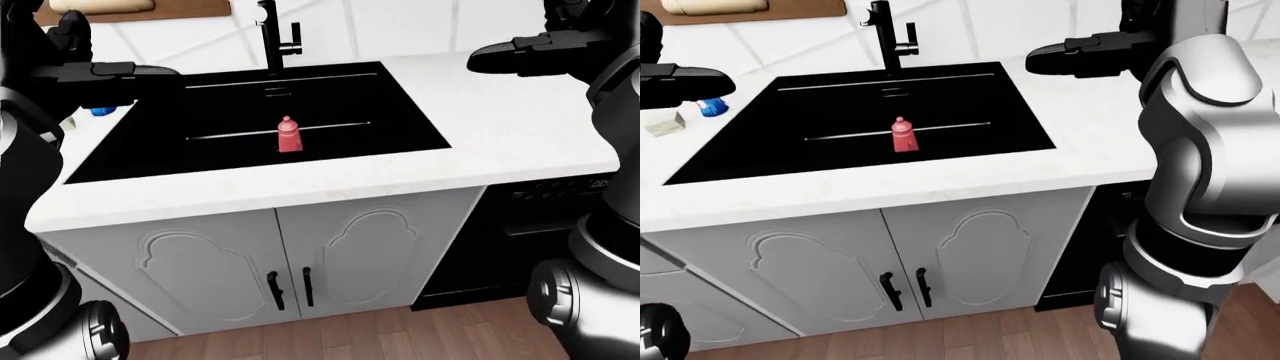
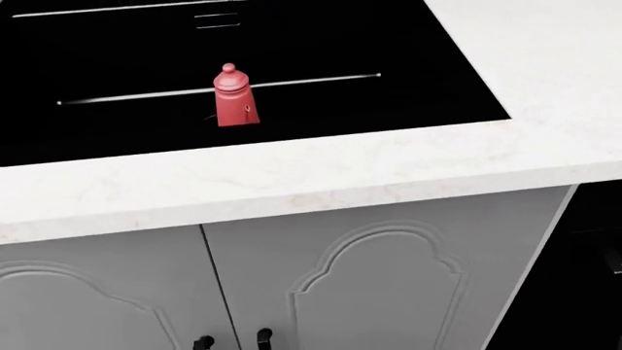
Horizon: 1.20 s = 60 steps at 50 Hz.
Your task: Turn the sink spout to the right.
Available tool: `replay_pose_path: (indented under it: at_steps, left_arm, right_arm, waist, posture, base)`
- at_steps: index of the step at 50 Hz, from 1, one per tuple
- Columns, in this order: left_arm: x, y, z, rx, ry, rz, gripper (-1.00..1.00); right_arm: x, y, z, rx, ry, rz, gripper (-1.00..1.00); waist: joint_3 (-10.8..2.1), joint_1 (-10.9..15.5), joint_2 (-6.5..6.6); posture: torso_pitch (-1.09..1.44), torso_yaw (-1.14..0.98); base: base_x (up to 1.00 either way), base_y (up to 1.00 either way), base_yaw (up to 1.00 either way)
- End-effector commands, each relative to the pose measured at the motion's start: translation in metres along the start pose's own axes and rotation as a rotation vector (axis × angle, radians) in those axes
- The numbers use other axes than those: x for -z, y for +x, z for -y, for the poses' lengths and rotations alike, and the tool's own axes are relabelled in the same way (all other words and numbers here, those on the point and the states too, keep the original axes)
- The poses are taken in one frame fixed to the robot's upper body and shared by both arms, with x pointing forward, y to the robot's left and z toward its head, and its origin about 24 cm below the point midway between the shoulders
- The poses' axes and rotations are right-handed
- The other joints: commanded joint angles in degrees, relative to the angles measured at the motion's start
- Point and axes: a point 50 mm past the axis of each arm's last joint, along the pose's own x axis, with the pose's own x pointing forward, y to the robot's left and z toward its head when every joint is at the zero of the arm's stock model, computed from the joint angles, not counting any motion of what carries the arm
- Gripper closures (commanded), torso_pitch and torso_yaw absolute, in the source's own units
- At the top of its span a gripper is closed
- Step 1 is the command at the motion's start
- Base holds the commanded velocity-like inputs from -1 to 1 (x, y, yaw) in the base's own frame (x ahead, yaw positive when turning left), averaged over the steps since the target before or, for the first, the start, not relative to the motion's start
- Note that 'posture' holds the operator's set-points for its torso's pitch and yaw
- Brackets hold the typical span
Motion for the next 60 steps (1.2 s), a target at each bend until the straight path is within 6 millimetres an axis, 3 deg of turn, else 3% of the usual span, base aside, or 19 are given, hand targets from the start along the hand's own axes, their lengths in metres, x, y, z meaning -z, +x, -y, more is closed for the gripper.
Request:
replay_pose_path:
  at_steps: [1, 3, 4, 5, 13, 16, 19, 26, 28, 30, 31, 33, 40, 43, 45, 46, 53, 57, 60]
  left_arm:
    - [-0.013, -0.002, -0.004, -0.023, -0.004, 0.064, -1.0]
    - [-0.013, -0.003, -0.004, -0.023, -0.004, 0.066, -1.0]
    - [-0.014, -0.002, -0.004, -0.022, -0.002, 0.066, -1.0]
    - [-0.016, -0.002, -0.004, -0.021, -0.002, 0.068, -1.0]
    - [-0.019, -0.001, -0.003, -0.02, 0.001, 0.073, -1.0]
    - [-0.021, -0.001, -0.004, -0.02, 0.001, 0.076, -1.0]
    - [-0.022, -0.001, -0.004, -0.019, 0.002, 0.076, -1.0]
    - [-0.026, -0.002, -0.005, -0.022, 0.003, 0.082, -1.0]
    - [-0.027, -0.002, -0.005, -0.023, 0.004, 0.084, -1.0]
    - [-0.026, -0.002, -0.005, -0.022, 0.003, 0.083, -1.0]
    - [-0.026, -0.002, -0.005, -0.022, 0.003, 0.084, -1.0]
    - [-0.027, -0.003, -0.005, -0.023, 0.003, 0.086, -1.0]
    - [-0.028, -0.004, -0.005, -0.024, 0.002, 0.088, -1.0]
    - [-0.029, -0.004, -0.006, -0.024, 0.002, 0.089, -1.0]
    - [-0.029, -0.004, -0.006, -0.025, 0.001, 0.09, -1.0]
    - [-0.029, -0.004, -0.006, -0.025, 0.001, 0.091, -1.0]
    - [-0.032, -0.005, -0.007, -0.027, 0.003, 0.092, -1.0]
    - [-0.033, -0.005, -0.006, -0.025, 0.003, 0.094, -1.0]
    - [-0.035, -0.005, -0.005, -0.023, 0.005, 0.098, -1.0]
  right_arm:
    - [-0.013, -0.002, 0.0, 0.0, 0.0, 0.068, -1.0]
    - [-0.015, -0.003, 0.001, 0.001, 0.001, 0.07, -1.0]
    - [-0.014, -0.003, 0.001, 0.001, 0.0, 0.069, -1.0]
    - [-0.014, -0.003, 0.0, 0.0, -0.001, 0.068, -1.0]
    - [-0.015, -0.002, 0.0, -0.001, -0.004, 0.067, -1.0]
    - [-0.016, -0.001, -0.001, -0.003, -0.004, 0.069, -1.0]
    - [-0.016, -0.001, -0.002, -0.005, -0.005, 0.069, -1.0]
    - [-0.015, 0.0, -0.001, -0.005, -0.005, 0.068, -1.0]
    - [-0.017, -0.001, -0.001, -0.005, -0.004, 0.07, -1.0]
    - [-0.017, 0.0, -0.001, -0.004, -0.005, 0.07, -1.0]
    - [-0.017, -0.001, 0.0, -0.003, -0.004, 0.071, -1.0]
    - [-0.017, -0.001, 0.0, -0.003, -0.004, 0.071, -1.0]
    - [-0.016, -0.001, -0.001, -0.005, -0.002, 0.07, -1.0]
    - [-0.017, -0.001, -0.001, -0.006, -0.001, 0.072, -1.0]
    - [-0.018, -0.001, -0.001, -0.006, -0.001, 0.073, -1.0]
    - [-0.018, -0.001, -0.001, -0.006, -0.001, 0.073, -1.0]
    - [-0.019, -0.002, -0.002, -0.008, -0.002, 0.075, -1.0]
    - [-0.019, -0.001, -0.002, -0.008, -0.004, 0.075, -1.0]
    - [-0.019, -0.001, -0.002, -0.008, -0.005, 0.075, -1.0]
  waist:
    - [-1.19, 0.0, 0.46]
    - [-2.55, -0.6, 2.56]
    - [-1.6, 0.2, 1.72]
    - [-1.31, -0.1, 2.56]
    - [-1.2, 0.9, -1.6]
    - [-2.16, 1.5, -5.61]
    - [-1.41, 1.2, -5.23]
    - [-0.84, 0.5, -2.0]
    - [-1.04, 0.1, -0.12]
    - [-2.26, -0.2, 3.31]
    - [-1.7, 0.2, 1.22]
    - [-1.43, 0.2, 2.34]
    - [-1.16, 0.9, -1.32]
    - [-1.83, 1.5, -4.91]
    - [-1.65, 1.1, -4.38]
    - [-1.23, 1.4, -5.32]
    - [-1.71, 0.6, -2.48]
    - [-1.53, -0.3, 1.99]
    - [-1.42, -0.4, 2.27]
  posture:
    - [0.0, 0.0]
    - [0.0, 0.0]
    - [0.0, 0.0]
    - [0.0, 0.0]
    - [0.0, 0.0]
    - [0.0, 0.0]
    - [0.0, 0.0]
    - [0.0, 0.0]
    - [0.0, 0.0]
    - [0.0, 0.0]
    - [0.0, 0.0]
    - [0.0, 0.0]
    - [0.0, 0.0]
    - [0.0, 0.0]
    - [0.0, 0.0]
    - [0.0, 0.0]
    - [0.0, 0.0]
    - [0.0, 0.0]
    - [0.0, 0.0]
  base:
    - [0.2, 0.0, 0.0]
    - [0.21, 0.0, 0.0]
    - [0.2, 0.0, 0.0]
    - [0.21, 0.0, 0.0]
    - [0.2, 0.0, 0.0]
    - [0.2, 0.0, 0.0]
    - [0.21, 0.0, 0.0]
    - [0.21, 0.0, 0.0]
    - [0.21, 0.0, 0.0]
    - [0.21, 0.0, 0.0]
    - [0.21, 0.0, 0.0]
    - [0.2, 0.0, 0.0]
    - [0.21, 0.0, 0.0]
    - [0.22, 0.0, 0.0]
    - [0.22, 0.0, 0.0]
    - [0.22, 0.0, 0.0]
    - [0.23, 0.0, 0.0]
    - [0.23, 0.0, 0.0]
    - [0.23, 0.0, 0.0]
